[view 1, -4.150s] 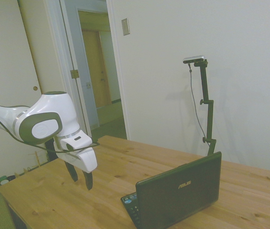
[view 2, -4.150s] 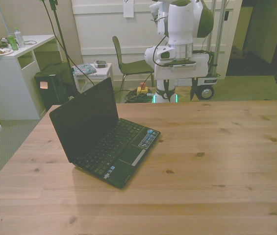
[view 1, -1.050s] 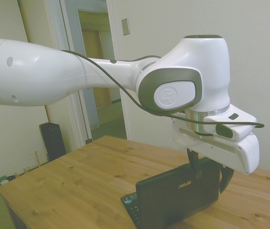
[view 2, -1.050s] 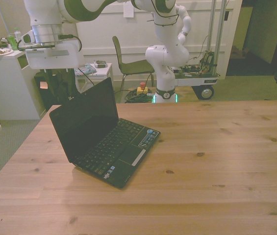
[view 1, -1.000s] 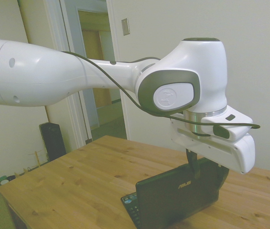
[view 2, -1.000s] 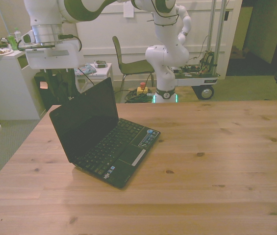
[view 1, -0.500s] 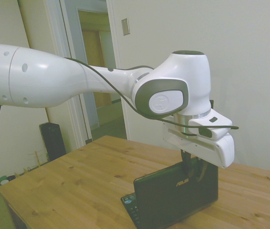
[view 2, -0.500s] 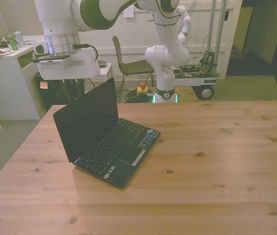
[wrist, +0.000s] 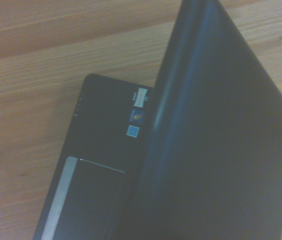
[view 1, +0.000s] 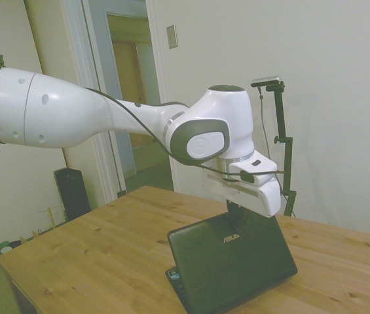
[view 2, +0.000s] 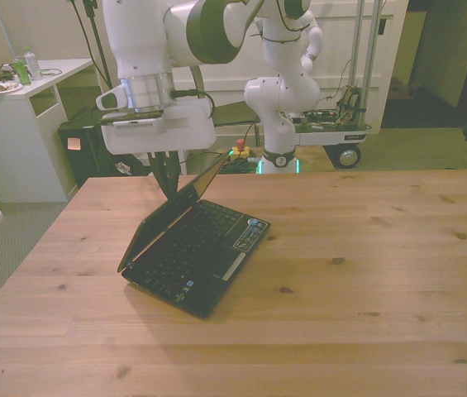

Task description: Close the laptop

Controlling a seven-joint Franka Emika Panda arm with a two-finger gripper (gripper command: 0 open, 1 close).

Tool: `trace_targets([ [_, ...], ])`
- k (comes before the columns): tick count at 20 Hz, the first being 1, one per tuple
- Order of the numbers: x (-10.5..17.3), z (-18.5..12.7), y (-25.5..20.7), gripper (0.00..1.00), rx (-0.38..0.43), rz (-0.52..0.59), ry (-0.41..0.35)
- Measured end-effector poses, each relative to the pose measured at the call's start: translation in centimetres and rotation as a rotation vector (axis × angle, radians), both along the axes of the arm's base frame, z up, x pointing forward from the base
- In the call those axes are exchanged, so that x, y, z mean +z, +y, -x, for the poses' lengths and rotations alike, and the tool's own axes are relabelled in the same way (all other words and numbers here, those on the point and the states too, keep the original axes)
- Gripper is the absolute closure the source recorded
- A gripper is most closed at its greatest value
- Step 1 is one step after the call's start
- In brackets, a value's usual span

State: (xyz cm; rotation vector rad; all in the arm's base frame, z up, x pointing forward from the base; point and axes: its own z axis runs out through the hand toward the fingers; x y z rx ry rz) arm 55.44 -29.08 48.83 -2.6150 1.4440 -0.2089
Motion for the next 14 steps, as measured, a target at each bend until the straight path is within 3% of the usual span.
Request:
trace_targets([
  [14,-10.4,-2.5,2.4,1.0,-0.002,-0.024,0.052],
])
